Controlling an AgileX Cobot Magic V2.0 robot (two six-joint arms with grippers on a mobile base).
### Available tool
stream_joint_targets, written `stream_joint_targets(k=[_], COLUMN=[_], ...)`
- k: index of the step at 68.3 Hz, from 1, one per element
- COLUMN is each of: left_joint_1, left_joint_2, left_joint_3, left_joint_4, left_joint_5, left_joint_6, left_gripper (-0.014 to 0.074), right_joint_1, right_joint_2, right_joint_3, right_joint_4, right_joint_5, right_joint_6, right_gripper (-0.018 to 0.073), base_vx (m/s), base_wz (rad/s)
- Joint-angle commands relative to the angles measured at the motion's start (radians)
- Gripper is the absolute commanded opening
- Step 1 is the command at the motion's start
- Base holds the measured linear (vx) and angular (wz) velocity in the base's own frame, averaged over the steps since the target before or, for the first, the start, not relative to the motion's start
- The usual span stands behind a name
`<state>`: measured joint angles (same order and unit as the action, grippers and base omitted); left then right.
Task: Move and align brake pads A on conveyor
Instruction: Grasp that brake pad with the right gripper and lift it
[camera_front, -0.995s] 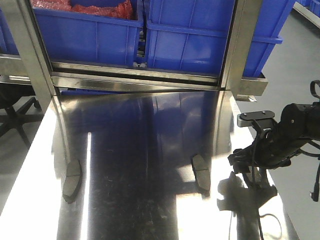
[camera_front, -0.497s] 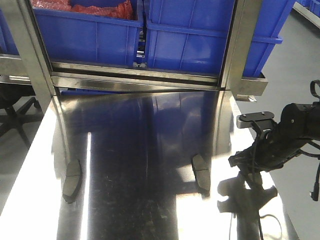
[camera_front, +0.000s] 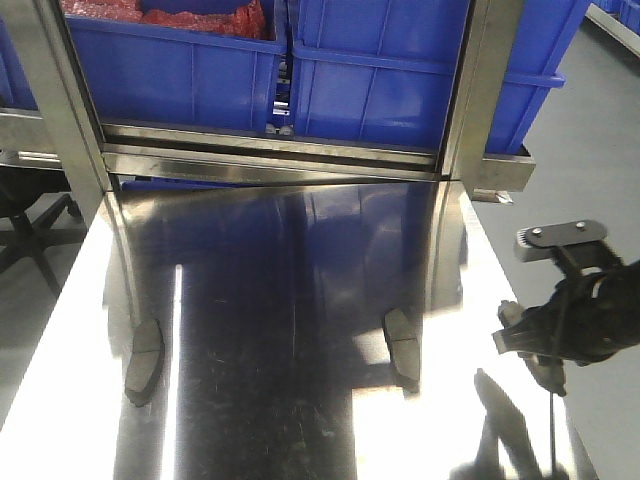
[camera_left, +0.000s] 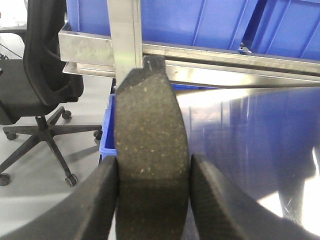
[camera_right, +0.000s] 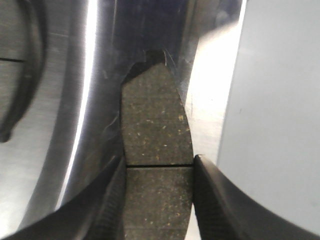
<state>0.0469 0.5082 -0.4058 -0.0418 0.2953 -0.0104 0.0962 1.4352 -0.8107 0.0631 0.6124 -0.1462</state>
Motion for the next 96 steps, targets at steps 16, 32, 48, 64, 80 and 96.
stream_joint_targets(k=[16, 32, 48, 64, 80, 96], left_joint_1=[0.001, 0.001, 0.001, 0.001, 0.001, 0.001], left_joint_2=[0.003, 0.003, 0.003, 0.003, 0.003, 0.003], left_joint_3=[-0.028, -0.028, -0.028, -0.028, -0.028, -0.028], left_joint_4=[-0.009, -0.009, -0.009, -0.009, -0.009, -0.009], left_joint_5=[-0.093, -0.093, -0.093, -0.093, -0.093, -0.093], left_joint_6=[-0.002, -0.002, -0.002, -0.002, -0.002, -0.002], left_gripper=[0.0104, 0.0104, 0.0104, 0.0104, 0.0104, 0.0104], right_joint_1=[-0.006, -0.006, -0.006, -0.006, -0.006, -0.006], right_joint_2=[-0.424, -0.651, -0.833, -0.942, -1.013, -1.012], right_joint_3=[0.137, 0.238, 0.336, 0.361, 0.361, 0.361], right_joint_4=[0.0, 0.0, 0.0, 0.0, 0.0, 0.0], right_joint_5=[-0.073, -0.06, -0.135, -0.17, -0.17, -0.161], right_joint_6=[-0.001, 0.003, 0.003, 0.003, 0.003, 0.003], right_gripper=[-0.0006, -0.0003, -0.0001, 0.0003, 0.0004, 0.0004], base_vx=[0.0, 0.0, 0.0, 0.0, 0.0, 0.0], base_wz=[0.0, 0.0, 0.0, 0.0, 0.0, 0.0])
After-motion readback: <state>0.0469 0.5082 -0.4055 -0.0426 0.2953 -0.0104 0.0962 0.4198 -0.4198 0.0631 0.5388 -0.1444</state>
